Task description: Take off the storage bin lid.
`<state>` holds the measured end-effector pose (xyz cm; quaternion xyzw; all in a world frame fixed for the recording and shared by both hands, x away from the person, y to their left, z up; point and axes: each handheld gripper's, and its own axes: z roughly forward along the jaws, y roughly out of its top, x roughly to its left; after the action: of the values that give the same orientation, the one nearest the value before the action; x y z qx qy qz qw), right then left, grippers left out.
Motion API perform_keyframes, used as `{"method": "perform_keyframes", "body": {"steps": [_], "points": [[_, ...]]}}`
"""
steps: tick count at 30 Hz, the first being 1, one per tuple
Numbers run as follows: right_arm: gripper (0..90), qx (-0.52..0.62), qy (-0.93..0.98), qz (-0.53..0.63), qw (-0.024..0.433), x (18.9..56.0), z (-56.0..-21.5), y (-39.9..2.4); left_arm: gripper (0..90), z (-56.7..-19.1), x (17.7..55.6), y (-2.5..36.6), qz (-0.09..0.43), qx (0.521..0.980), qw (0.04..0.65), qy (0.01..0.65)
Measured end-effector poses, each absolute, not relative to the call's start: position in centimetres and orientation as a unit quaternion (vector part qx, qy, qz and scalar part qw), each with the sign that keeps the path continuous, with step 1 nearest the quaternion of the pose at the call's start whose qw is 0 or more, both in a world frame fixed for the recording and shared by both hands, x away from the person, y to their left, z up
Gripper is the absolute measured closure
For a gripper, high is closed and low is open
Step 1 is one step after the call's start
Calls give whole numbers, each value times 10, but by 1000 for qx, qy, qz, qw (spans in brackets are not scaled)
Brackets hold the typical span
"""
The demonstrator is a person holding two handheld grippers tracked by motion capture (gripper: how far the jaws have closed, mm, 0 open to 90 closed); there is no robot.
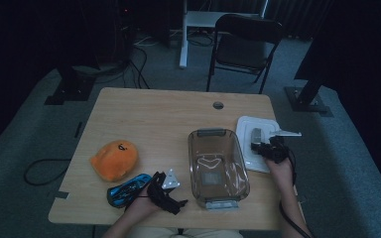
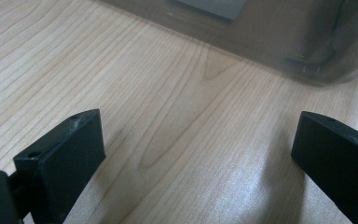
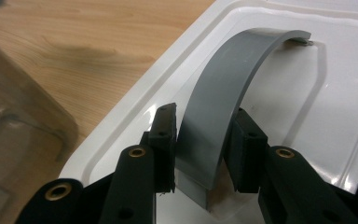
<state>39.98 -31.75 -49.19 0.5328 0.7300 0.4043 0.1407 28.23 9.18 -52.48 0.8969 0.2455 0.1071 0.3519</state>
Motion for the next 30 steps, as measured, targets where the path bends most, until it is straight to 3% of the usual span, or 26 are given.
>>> {"method": "perform_keyframes", "body": {"steps": [11, 22, 26, 30], "points": [[637, 546, 728, 395, 125, 412, -510, -319, 31, -525, 282, 92, 107, 897, 352, 246], [396, 533, 739, 386, 146, 403, -490, -319, 31, -524, 282, 90, 115, 896, 351, 246], [245, 531, 740, 384, 151, 396, -485, -323, 31, -515, 282, 91, 116, 892, 360, 247], [154, 529, 740, 382, 162, 386, -481, -325, 31, -499, 289, 93, 121, 885, 369, 259]]}}
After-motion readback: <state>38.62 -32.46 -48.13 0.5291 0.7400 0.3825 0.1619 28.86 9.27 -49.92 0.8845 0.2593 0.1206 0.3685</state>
